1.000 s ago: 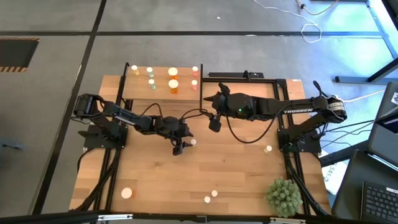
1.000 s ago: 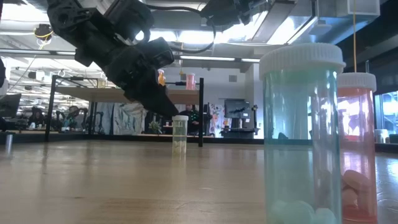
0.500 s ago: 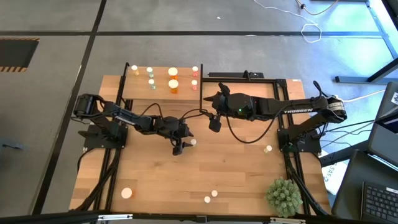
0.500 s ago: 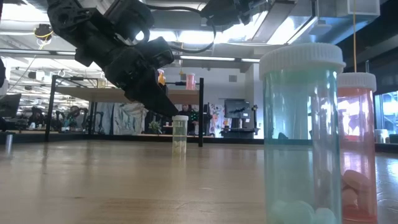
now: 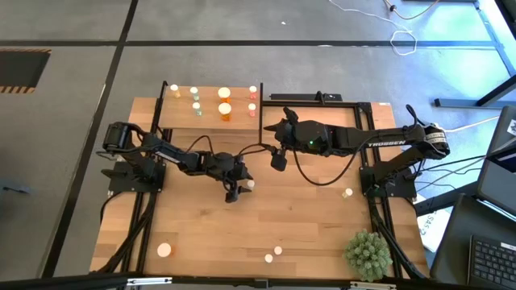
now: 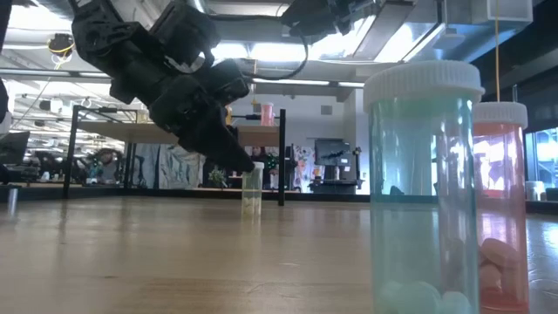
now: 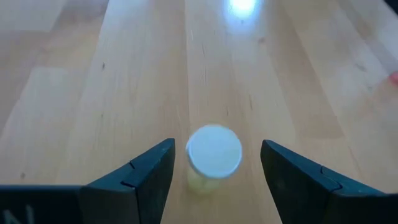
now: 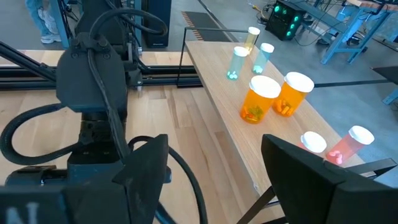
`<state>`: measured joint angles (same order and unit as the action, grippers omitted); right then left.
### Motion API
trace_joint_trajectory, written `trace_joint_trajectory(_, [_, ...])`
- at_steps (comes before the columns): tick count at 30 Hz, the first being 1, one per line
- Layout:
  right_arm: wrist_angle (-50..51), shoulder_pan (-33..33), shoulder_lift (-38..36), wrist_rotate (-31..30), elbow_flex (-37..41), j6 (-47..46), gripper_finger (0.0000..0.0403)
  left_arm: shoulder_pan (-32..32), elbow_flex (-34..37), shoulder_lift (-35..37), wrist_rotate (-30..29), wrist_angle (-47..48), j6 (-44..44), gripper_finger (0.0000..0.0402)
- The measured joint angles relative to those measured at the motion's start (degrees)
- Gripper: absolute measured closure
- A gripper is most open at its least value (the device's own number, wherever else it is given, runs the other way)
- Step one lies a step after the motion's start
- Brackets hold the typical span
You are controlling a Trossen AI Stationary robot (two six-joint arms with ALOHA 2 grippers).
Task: Pick and place medicine bottles onto shelf by color
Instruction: Put the left small yellow pill on the shelf aligned with the yellow pill on the shelf
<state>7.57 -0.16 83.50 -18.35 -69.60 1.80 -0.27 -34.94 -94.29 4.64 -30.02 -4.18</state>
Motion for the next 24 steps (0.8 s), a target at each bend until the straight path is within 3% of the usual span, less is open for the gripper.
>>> trace_joint_trajectory(7, [0.0, 0.0, 0.0, 0.0, 0.0, 0.0, 0.0142, -0.1, 0.0, 0.0, 0.0, 1.3, -5.5, 0.0169])
trace_joint_trajectory(24, [0.0, 0.0, 0.0, 0.0, 0.0, 0.0, 0.0142, -0.2, 0.0, 0.0, -0.9, 1.1, -2.8, 0.0175])
